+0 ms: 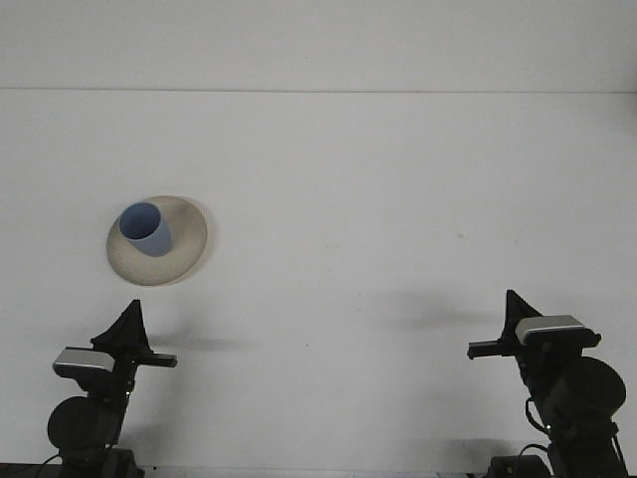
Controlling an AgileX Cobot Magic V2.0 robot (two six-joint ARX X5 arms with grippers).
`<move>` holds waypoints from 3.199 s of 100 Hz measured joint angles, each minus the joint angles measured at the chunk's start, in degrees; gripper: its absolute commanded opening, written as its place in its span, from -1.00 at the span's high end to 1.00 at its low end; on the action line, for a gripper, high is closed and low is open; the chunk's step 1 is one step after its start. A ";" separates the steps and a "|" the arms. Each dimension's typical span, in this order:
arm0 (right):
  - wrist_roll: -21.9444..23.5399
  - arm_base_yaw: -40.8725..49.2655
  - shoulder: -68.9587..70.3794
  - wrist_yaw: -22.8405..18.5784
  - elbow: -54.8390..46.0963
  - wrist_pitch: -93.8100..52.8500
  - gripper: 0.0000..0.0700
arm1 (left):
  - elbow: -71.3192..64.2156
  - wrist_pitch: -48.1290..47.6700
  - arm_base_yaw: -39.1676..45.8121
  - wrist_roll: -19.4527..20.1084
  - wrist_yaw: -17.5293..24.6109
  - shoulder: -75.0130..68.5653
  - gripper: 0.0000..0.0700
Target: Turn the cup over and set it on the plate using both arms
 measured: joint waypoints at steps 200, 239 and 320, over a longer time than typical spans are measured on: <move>0.00 0.00 -21.14 0.00 -21.14 19.37 1.00 | -1.29 6.25 0.00 0.00 0.00 -0.04 0.97; 0.00 -1.14 -22.67 1.27 -31.50 30.29 1.00 | -1.29 6.10 0.00 0.00 0.00 -0.02 0.97; 0.00 -1.11 -22.67 1.27 -32.22 31.69 1.00 | -1.29 6.08 0.00 0.00 0.00 -0.02 0.97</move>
